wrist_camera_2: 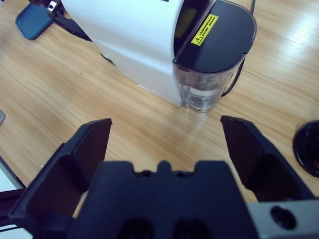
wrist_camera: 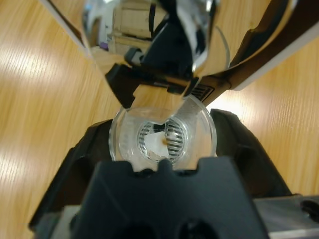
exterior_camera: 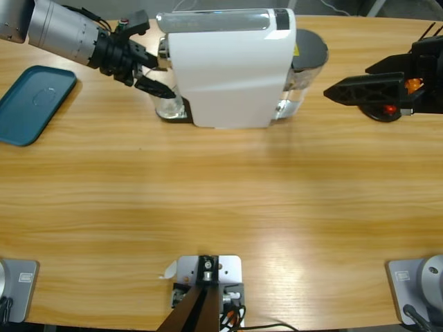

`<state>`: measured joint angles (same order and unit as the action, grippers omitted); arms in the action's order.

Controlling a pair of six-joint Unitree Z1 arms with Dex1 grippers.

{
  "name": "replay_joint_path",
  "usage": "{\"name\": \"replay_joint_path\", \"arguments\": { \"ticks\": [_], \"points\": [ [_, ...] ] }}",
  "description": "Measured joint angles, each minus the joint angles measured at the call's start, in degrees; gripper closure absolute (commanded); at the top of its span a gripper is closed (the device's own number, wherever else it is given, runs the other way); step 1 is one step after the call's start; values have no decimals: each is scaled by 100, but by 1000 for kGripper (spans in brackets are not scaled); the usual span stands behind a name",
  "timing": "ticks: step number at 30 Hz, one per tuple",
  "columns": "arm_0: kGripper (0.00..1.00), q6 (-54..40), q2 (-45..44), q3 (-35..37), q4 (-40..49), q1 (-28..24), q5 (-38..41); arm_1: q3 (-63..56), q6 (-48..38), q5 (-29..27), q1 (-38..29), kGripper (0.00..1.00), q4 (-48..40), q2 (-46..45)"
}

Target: Pour coffee

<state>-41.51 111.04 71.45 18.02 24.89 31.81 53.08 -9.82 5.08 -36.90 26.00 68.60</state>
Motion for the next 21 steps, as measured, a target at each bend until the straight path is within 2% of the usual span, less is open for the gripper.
{"name": "replay_joint_path", "arguments": {
  "ticks": [10,13,16,17,18,19,20,21],
  "points": [
    [13,57,-90,-84,0,-244,70,116,43,1,0,0,41,11],
    [13,151,-350,-174,0,-395,165,413,119,0,0,1,300,58],
    [13,266,-944,-499,27,-558,172,1041,201,-157,37,54,791,198],
    [13,343,-1223,-663,53,-633,133,1318,206,-272,84,142,984,312],
    [13,424,-1475,-807,69,-686,61,1611,213,-352,151,274,1180,441],
    [13,504,-1713,-968,90,-716,-12,1956,218,-403,240,494,1374,615],
    [13,603,-1916,-1113,108,-736,-66,2260,219,-431,331,866,1520,772],
    [13,736,-2082,-1250,128,-739,-98,2570,223,-464,407,1000,1645,936]
  ]
}}
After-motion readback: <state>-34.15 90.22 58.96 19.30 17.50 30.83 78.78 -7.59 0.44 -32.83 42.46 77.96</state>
